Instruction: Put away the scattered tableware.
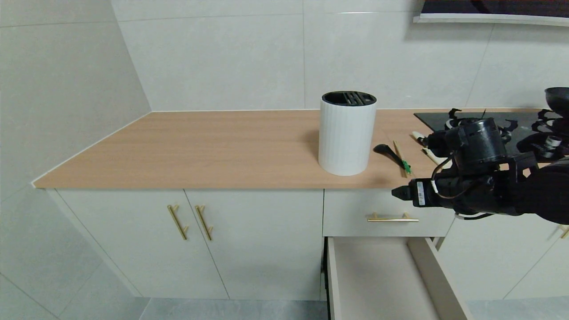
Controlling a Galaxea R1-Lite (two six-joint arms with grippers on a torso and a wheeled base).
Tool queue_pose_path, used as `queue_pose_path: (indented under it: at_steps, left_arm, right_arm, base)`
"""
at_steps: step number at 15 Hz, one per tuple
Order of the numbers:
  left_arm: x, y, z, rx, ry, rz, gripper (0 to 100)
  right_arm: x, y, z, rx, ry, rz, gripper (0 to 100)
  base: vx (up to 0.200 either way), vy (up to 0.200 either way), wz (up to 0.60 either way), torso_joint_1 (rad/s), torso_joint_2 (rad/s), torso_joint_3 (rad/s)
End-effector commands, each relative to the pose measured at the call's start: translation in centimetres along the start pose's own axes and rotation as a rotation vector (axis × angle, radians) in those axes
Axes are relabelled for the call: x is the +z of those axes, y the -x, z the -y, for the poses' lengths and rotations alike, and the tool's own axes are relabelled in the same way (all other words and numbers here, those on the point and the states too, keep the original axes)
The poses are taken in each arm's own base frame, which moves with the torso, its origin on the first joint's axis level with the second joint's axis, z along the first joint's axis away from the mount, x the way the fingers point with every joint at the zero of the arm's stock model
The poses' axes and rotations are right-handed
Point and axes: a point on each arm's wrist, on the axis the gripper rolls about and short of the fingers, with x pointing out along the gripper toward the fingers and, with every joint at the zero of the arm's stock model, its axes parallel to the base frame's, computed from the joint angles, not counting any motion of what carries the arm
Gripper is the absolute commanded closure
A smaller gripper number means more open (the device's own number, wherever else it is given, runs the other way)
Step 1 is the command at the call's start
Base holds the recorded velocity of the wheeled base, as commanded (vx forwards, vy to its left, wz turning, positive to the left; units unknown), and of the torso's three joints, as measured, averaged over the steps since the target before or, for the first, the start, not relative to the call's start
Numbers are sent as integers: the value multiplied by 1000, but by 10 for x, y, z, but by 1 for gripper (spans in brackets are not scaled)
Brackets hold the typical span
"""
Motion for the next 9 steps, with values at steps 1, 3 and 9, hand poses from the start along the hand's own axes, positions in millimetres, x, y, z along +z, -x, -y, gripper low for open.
queue_pose_path:
  at_steps: [1,3,9]
  left_arm:
    - [0,0,0,1,1,0,0]
    - [0,0,0,1,-1,0,0]
    - [0,0,0,1,1,0,0]
  right_arm:
    - [9,-10,-3,5,-12,44,0]
    - [21,-22,-2,-8,-27,65,0]
    - [42,-43,3,-41,-58,54,0]
  base:
    - [0,0,0,0,0,0]
    - [0,0,0,0,0,0]
    - [0,0,0,9,0,0]
